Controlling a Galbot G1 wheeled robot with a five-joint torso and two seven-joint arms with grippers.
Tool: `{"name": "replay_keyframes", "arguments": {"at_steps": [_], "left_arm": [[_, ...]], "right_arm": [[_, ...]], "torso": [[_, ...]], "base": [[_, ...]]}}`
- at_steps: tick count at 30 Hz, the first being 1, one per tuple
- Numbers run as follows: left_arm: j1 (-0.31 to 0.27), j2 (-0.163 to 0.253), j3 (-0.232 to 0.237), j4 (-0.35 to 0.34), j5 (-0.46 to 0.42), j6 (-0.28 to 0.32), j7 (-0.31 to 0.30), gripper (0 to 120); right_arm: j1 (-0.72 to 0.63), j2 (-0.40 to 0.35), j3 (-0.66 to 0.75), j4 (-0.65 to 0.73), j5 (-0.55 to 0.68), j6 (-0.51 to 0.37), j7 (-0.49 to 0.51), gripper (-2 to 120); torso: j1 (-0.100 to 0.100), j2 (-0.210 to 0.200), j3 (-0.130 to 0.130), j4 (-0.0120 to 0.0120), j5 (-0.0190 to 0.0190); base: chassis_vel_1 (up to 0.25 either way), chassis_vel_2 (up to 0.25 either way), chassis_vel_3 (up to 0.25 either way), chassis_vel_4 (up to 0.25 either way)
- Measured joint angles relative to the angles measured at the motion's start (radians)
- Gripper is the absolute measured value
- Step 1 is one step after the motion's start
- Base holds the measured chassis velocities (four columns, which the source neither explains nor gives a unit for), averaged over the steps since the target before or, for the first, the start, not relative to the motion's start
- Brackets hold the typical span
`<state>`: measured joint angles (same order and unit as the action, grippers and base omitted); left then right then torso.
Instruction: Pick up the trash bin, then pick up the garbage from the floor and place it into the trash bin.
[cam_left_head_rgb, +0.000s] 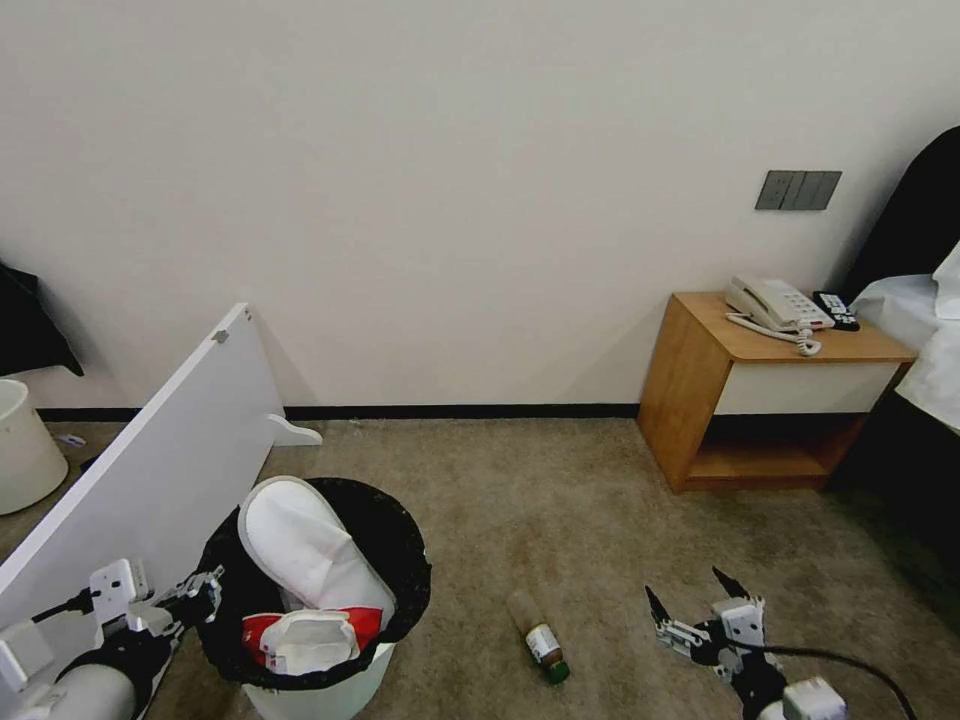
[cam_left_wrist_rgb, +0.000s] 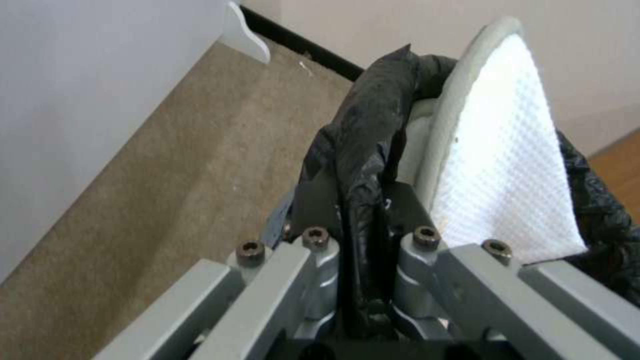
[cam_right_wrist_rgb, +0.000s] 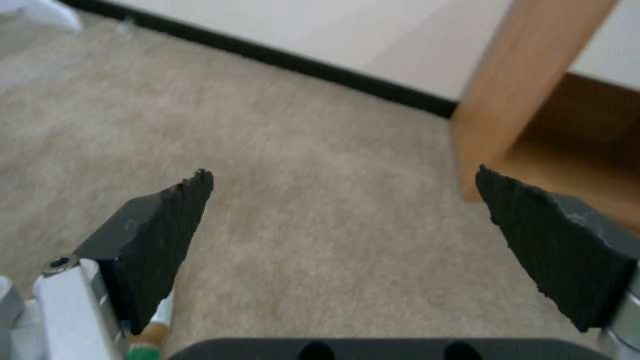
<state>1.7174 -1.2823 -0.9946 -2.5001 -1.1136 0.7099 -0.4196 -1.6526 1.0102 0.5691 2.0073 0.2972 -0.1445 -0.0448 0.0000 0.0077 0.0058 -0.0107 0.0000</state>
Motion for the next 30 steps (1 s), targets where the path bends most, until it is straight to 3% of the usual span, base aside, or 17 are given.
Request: {"name": "replay_keyframes", "arguments": {"at_steps": [5,14,21,30], "left_arm": [[0.006,-0.006,-0.003,0.0,0.003,0.0,-0.002,5],[0.017,-0.011,-0.012,0.0,0.008,0.001,-0.004,5],[0.023,-0.016,-0.014,0.0,0.011,0.002,-0.007,5],[0.026,-0.014,-0.018,0.0,0.015,0.003,-0.007,5]], "right_arm": [[0.117,-0.082,-0.126,-0.115,0.148,-0.038,-0.045,100],[0.259,-0.092,-0.303,-0.212,0.228,-0.067,0.031,100],[0.352,-0.051,-0.421,-0.279,0.287,-0.092,0.074,100],[0.434,0.037,-0.517,-0.353,0.253,-0.208,0.095,100]], "torso": [[0.0,0.0,0.0,-0.0001,0.0001],[0.0,0.0,0.0,0.0003,-0.0002],[0.0,0.0,0.0,-0.0001,-0.0002],[0.0,0.0,0.0,0.0,-0.0001]], "base": [[0.0,0.0,0.0,0.0],[0.0,0.0,0.0,0.0],[0.0,0.0,0.0,0.0],[0.0,0.0,0.0,0.0]]}}
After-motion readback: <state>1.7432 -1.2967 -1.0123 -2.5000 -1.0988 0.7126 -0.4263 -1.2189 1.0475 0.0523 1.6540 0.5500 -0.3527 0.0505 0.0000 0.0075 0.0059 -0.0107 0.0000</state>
